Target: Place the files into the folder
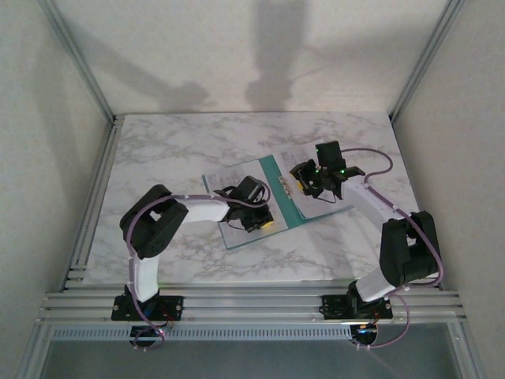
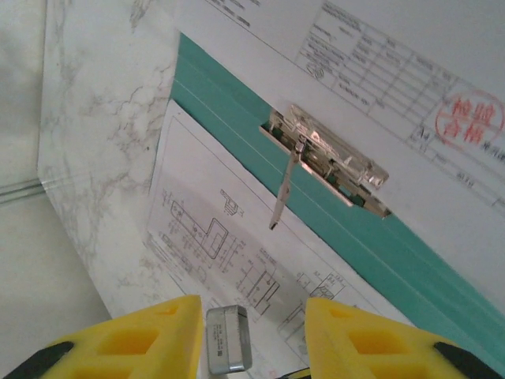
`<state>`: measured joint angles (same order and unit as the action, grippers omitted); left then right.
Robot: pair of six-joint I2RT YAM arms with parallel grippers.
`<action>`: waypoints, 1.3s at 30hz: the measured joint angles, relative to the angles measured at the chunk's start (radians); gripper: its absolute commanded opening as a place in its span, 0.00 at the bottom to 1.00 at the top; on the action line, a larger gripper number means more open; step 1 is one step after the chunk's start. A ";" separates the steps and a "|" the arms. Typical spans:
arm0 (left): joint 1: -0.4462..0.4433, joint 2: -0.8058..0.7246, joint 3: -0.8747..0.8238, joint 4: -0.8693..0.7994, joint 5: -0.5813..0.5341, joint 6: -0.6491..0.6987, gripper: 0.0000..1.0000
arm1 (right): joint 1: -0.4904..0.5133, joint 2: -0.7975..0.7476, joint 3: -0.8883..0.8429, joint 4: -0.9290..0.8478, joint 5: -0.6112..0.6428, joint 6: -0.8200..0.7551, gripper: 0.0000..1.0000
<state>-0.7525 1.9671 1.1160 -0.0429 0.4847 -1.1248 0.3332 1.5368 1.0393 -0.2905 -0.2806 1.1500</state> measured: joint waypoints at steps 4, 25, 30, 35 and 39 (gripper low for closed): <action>-0.023 0.053 0.068 0.000 0.015 0.011 0.06 | -0.032 0.024 0.000 0.036 -0.016 0.003 0.39; -0.051 0.179 0.237 -0.012 0.078 0.079 0.05 | -0.100 0.242 0.084 0.036 -0.115 -0.110 0.36; -0.051 0.182 0.243 -0.016 0.081 0.083 0.05 | -0.100 0.259 0.113 0.035 -0.117 -0.117 0.31; -0.051 0.183 0.247 -0.020 0.081 0.086 0.05 | -0.100 0.277 0.125 0.035 -0.117 -0.118 0.24; -0.051 0.183 0.248 -0.021 0.081 0.085 0.05 | -0.100 0.286 0.127 0.031 -0.117 -0.119 0.19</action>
<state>-0.8036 2.1506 1.3636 -0.0635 0.5655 -1.0393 0.2333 1.8225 1.1664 -0.2592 -0.3977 1.0313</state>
